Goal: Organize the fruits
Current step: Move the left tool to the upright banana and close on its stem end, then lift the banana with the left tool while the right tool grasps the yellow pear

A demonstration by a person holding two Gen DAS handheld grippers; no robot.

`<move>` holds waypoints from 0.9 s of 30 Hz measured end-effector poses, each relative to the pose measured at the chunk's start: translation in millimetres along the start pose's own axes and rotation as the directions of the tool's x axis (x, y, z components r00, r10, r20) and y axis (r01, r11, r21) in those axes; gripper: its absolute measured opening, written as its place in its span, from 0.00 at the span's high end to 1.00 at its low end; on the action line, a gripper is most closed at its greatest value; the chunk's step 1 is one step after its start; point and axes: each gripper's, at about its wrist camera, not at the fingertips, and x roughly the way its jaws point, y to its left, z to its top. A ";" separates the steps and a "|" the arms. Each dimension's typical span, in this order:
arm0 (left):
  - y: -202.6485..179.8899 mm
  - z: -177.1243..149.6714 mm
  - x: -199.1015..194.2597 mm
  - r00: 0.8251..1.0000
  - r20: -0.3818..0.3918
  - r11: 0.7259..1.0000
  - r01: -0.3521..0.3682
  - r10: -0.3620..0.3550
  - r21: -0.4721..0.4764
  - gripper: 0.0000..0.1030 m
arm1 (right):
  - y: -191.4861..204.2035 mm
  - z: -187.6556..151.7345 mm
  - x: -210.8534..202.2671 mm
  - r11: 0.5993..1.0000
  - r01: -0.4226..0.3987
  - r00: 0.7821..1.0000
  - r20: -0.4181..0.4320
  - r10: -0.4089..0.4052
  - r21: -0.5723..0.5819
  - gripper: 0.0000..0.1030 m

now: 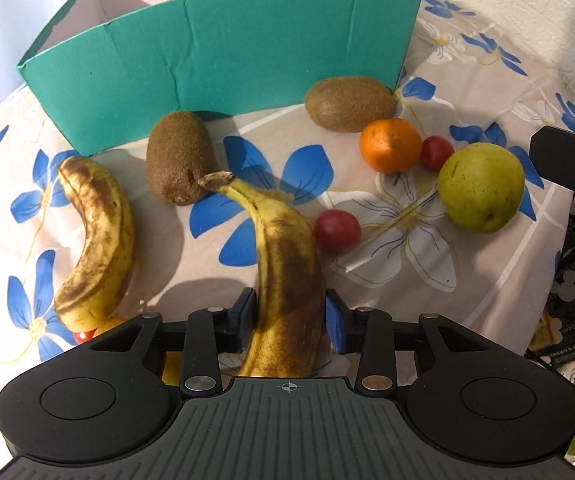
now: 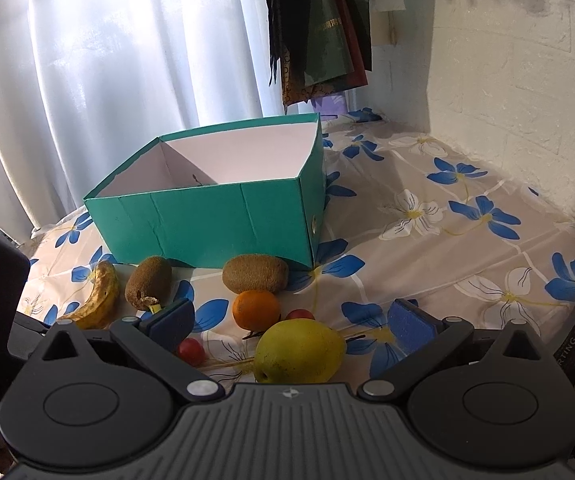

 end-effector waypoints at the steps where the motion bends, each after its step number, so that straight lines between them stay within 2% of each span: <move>1: -0.1 0.8 0.5 1.000 -0.002 1.000 -0.001 0.001 -0.007 0.60 | 0.0 0.3 0.4 1.000 0.001 1.000 -0.003 -0.001 0.001 0.00; 10: -0.4 0.2 -3.0 1.000 0.006 1.000 0.000 0.000 0.000 0.64 | 0.9 3.5 0.8 1.000 0.029 1.000 -0.013 -0.028 0.008 0.00; 18: 9.9 -1.6 -33.5 0.997 0.076 0.999 0.012 -0.009 -0.037 0.64 | -0.1 2.5 1.5 0.998 0.061 0.997 -0.041 -0.061 0.010 0.00; 27: 24.2 -5.5 -57.9 0.993 0.119 0.996 -0.003 0.013 -0.085 0.64 | 7.1 -6.1 21.9 0.995 0.085 0.987 -0.131 -0.090 -0.043 0.01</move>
